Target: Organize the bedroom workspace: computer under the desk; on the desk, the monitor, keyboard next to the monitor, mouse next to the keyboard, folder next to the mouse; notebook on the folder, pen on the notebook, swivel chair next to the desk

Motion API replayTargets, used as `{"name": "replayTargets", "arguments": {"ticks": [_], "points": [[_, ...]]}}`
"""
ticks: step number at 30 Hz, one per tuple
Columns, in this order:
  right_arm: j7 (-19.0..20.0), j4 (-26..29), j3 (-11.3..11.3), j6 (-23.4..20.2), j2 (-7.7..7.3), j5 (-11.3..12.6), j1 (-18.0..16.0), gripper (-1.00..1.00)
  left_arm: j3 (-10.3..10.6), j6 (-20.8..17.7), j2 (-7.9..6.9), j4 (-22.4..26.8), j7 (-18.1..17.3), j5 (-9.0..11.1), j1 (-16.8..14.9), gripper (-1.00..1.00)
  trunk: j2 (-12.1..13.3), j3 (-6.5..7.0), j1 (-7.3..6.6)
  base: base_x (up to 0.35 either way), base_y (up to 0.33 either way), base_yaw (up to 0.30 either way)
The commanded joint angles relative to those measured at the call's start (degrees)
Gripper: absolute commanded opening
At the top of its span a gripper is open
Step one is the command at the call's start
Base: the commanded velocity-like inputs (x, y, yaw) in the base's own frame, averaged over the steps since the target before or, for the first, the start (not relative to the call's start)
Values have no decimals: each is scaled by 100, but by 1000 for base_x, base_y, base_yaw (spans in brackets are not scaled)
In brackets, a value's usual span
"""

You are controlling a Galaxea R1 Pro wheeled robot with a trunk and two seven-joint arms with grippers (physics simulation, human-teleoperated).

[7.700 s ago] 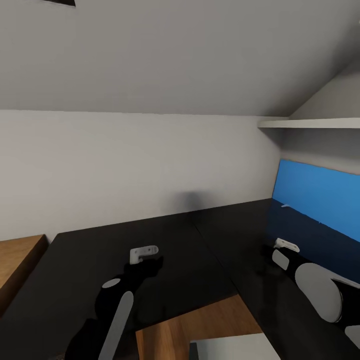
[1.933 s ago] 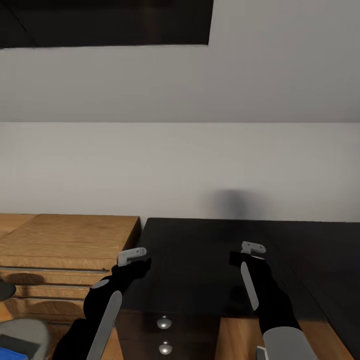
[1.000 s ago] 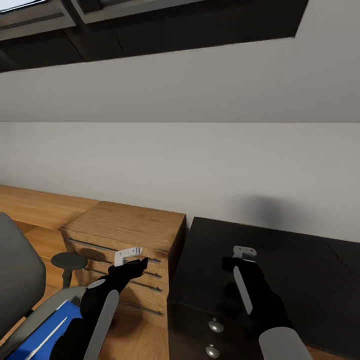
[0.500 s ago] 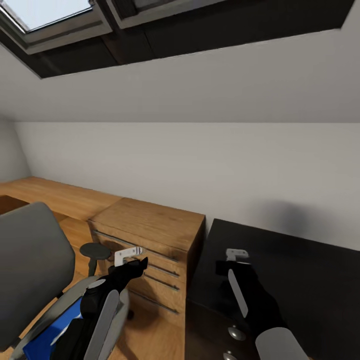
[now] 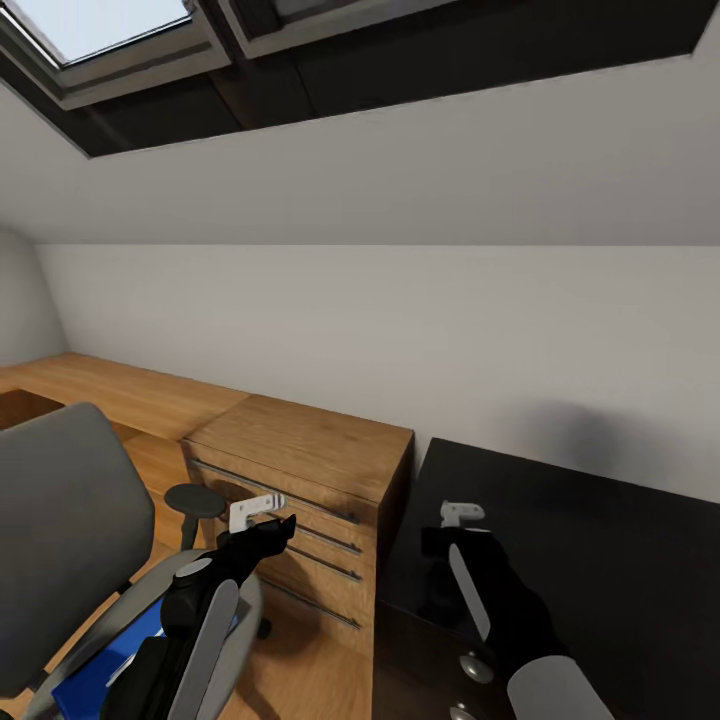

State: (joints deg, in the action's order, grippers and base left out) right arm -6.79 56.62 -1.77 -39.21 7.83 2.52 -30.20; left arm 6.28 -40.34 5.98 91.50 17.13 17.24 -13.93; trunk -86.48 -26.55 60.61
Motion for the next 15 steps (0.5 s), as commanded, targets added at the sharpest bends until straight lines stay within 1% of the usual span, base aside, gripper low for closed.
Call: {"name": "replayTargets", "arguments": {"ticks": [1, 9, 15], "points": [[15, -77, -17, -21, -1, 32, -4, -100, 4, -17, 0, 6, 53, 60, -4, 100, -4, -7, 0, 0, 0, 0], [237, -215, -25, -8, 2, 36, -4, -100, 4, -17, 0, 3, 53, 60, -4, 100, -4, -7, 0, 0, 0, 0], [278, -221, -25, -7, -1, 37, -4, -100, 4, -17, 0, 5, 53, 61, -4, 100, -4, -7, 0, 0, 20, 0]]}}
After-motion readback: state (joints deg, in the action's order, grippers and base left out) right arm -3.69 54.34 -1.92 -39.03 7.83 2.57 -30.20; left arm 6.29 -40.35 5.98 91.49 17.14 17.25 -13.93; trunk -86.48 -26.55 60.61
